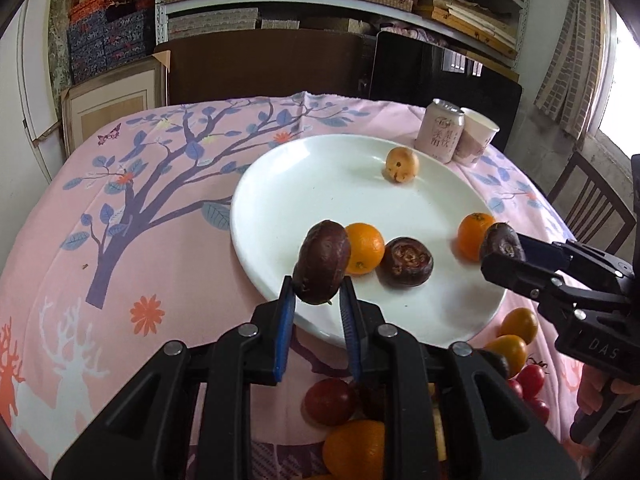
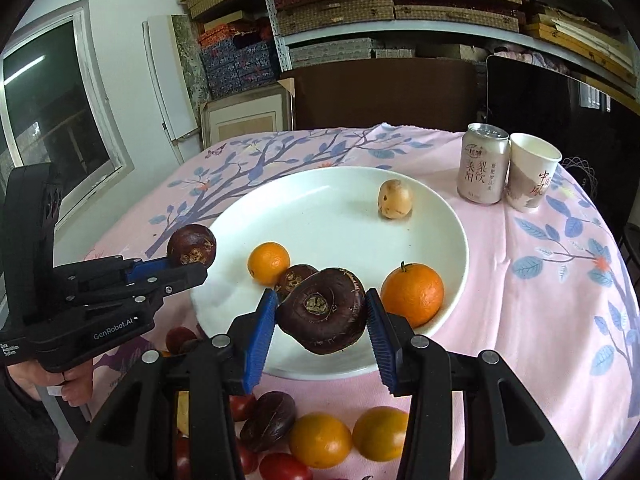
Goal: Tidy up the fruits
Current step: 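Place both dark purple fruits onto the white plate and open both tools, then move both open tools back toward the fruit pile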
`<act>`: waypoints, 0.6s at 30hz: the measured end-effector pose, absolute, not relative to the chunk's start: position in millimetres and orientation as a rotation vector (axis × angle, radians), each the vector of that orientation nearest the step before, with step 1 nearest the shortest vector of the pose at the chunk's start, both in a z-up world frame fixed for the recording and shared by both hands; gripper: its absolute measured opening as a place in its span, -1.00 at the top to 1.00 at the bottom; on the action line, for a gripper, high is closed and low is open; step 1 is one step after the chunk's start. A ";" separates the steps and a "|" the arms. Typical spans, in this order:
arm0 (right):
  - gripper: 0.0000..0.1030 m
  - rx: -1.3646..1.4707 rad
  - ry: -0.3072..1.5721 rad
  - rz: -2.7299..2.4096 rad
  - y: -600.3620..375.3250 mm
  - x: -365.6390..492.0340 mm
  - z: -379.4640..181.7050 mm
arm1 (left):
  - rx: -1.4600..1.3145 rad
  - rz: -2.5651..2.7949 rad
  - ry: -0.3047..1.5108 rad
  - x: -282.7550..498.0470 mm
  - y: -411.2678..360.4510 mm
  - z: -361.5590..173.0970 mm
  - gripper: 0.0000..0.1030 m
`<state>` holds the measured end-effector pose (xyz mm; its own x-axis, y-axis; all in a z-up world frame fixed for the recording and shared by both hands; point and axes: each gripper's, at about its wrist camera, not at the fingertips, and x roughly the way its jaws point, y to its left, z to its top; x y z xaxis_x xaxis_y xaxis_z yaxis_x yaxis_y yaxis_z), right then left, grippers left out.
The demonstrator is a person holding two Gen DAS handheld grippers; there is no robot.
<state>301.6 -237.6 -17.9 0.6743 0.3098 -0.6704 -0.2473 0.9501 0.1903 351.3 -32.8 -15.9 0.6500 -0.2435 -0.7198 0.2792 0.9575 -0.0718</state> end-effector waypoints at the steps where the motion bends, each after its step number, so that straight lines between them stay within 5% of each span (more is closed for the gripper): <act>1: 0.12 0.083 0.773 0.312 -237.8 302.3 -20.5 | 0.047 -0.303 0.805 352.3 -32.7 -17.2 0.58; 3: 0.11 0.078 0.772 0.295 -238.0 302.2 -22.8 | 0.059 -0.304 0.810 353.1 -32.8 -18.1 0.58; 4: -0.06 0.083 0.762 0.293 -238.9 302.8 -23.0 | 0.057 -0.305 0.808 352.9 -32.7 -17.4 0.58; 5: -0.32 0.084 0.755 0.303 -238.2 302.0 -22.6 | 0.047 -0.308 0.801 352.5 -32.3 -16.7 0.58; 6: -0.81 0.086 0.745 0.301 -238.0 300.2 -21.0 | 0.043 -0.310 0.796 351.6 -32.6 -15.8 0.54; 7: -0.92 0.089 0.724 0.292 -238.7 297.2 -17.9 | 0.043 -0.314 0.784 350.7 -32.3 -15.0 0.37; 8: -0.92 0.089 0.708 0.296 -240.3 295.2 -14.3 | 0.052 -0.309 0.769 348.2 -32.2 -13.2 -0.46; 9: -0.92 0.084 0.701 0.300 -241.9 292.6 -10.5 | 0.059 -0.289 0.748 344.6 -31.4 -10.7 -0.87; 18: -0.93 0.085 0.755 0.255 -262.7 243.9 -0.4 | 0.036 -0.261 0.701 305.9 -9.2 11.1 -0.91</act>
